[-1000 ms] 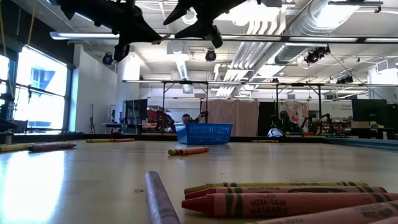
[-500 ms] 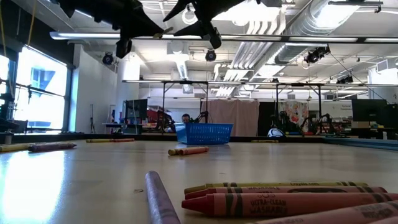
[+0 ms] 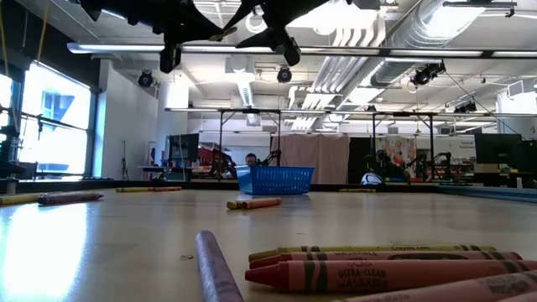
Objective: Sort crayons
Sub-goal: Put the yellow crayon into the black bin
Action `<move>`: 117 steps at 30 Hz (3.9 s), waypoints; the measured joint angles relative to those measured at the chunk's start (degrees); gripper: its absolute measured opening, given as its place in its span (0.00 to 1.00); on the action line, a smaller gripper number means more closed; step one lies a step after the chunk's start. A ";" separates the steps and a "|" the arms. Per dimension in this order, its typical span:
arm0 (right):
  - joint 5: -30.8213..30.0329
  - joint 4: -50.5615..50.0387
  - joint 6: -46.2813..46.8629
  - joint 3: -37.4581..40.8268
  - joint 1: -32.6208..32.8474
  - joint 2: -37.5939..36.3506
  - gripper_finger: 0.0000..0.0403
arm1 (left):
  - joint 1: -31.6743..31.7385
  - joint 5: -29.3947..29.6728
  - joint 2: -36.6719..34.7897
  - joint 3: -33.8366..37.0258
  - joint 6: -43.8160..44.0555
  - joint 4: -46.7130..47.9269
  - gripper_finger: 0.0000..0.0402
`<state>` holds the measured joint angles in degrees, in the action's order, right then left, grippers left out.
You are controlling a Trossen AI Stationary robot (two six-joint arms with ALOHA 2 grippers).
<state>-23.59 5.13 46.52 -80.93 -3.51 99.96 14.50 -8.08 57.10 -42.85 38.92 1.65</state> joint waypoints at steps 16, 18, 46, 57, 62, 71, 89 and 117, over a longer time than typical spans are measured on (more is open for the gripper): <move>-0.24 1.75 -0.02 0.00 -0.04 0.07 0.04 | 0.17 -0.19 4.63 -0.02 -0.51 -3.94 0.01; -0.26 1.86 -0.34 0.00 -0.04 0.07 0.03 | 0.17 -0.17 4.83 -0.02 -1.15 -4.61 0.01; 8.63 -5.18 -0.29 0.01 -3.55 -1.05 0.02 | 6.86 0.21 4.79 0.00 -5.93 -6.63 0.13; 17.67 -42.32 0.14 -0.01 -2.83 -9.63 0.02 | 10.15 -0.38 4.74 0.00 -7.65 -2.11 0.24; 25.53 -63.11 5.98 0.01 2.92 -12.75 0.02 | 10.73 -2.34 4.74 0.00 -7.67 2.29 0.22; 37.79 -74.97 12.56 1.21 24.46 -12.96 0.02 | 10.78 -2.95 4.74 0.00 -10.25 4.44 0.21; 35.84 -50.56 33.54 18.10 53.22 -12.90 0.03 | 10.60 -3.74 4.74 0.00 -12.65 4.84 0.21; 37.10 -24.89 45.76 24.12 50.62 -12.90 0.20 | 10.64 -9.96 4.74 0.00 -15.57 5.57 0.21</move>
<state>13.51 -19.77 92.29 -56.82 47.11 87.07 25.15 -18.03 61.84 -42.85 23.35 7.22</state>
